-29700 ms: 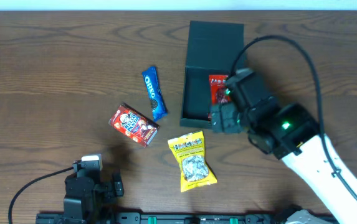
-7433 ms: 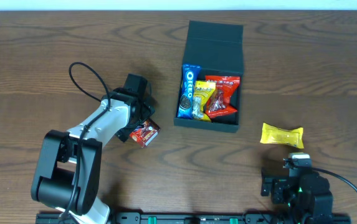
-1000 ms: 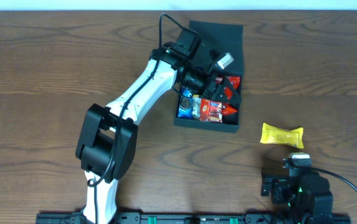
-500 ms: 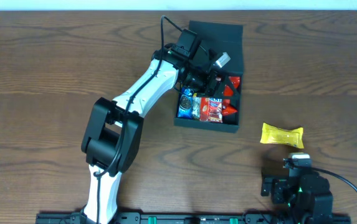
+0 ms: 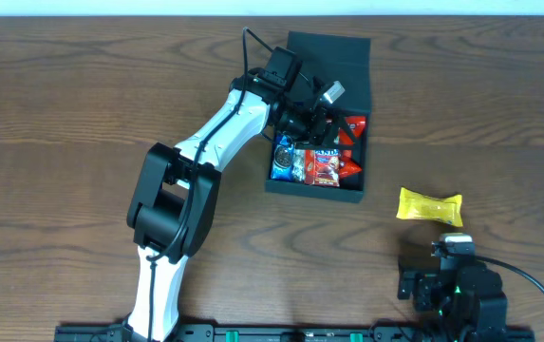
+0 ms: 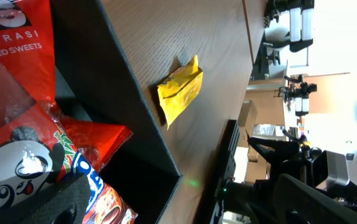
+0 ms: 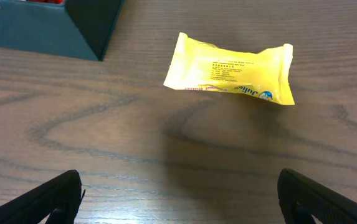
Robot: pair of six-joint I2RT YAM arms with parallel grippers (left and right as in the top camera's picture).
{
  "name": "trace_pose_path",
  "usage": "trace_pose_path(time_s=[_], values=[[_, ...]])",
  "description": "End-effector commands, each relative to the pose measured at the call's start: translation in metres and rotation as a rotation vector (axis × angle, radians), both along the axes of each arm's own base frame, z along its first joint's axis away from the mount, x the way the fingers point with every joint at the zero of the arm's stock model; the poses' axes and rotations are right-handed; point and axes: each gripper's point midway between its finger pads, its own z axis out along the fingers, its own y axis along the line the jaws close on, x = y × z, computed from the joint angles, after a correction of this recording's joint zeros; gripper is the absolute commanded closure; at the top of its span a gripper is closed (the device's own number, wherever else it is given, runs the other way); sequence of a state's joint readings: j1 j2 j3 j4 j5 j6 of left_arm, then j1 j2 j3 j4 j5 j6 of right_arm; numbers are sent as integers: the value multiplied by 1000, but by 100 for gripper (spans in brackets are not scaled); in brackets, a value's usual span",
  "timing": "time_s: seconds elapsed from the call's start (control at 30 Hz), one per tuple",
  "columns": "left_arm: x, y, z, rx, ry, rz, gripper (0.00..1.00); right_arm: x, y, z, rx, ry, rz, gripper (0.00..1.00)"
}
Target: Pack container
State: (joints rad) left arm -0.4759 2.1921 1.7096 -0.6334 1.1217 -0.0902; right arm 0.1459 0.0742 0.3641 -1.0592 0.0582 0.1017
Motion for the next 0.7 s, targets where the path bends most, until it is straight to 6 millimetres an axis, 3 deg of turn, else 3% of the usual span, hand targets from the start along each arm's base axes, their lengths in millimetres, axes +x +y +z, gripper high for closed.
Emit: trace_pose_path(time_s=[0.0, 0.07, 0.13, 0.27, 0.3, 0.37, 0.43, 0.5, 0.6, 0.67], values=[[9, 8, -30, 77, 28, 41, 5, -1, -1, -3, -3, 9, 0, 1], [8, 8, -26, 70, 23, 39, 5, -1, -1, -3, -3, 9, 0, 1], [7, 5, -10, 54, -12, 34, 5, -1, -1, -3, -3, 9, 0, 1], [4, 5, 45, 66, -178, 58, 5, -1, -1, -3, -3, 9, 0, 1], [2, 9, 66, 99, -251, 84, 5, -1, -1, -3, -3, 9, 0, 1], [4, 21, 87, 169, -349, 140, 5, -1, -1, -3, -3, 9, 0, 1], [8, 44, 103, 288, -445, 226, 5, -1, -1, -3, -3, 9, 0, 1], [12, 92, 115, 514, -547, 357, 5, -1, -1, -3, -3, 9, 0, 1], [-6, 147, 115, 739, -620, 399, 5, -1, -1, -3, -3, 9, 0, 1], [-20, 166, 108, 780, -633, 397, 5, -1, -1, -3, -3, 9, 0, 1]])
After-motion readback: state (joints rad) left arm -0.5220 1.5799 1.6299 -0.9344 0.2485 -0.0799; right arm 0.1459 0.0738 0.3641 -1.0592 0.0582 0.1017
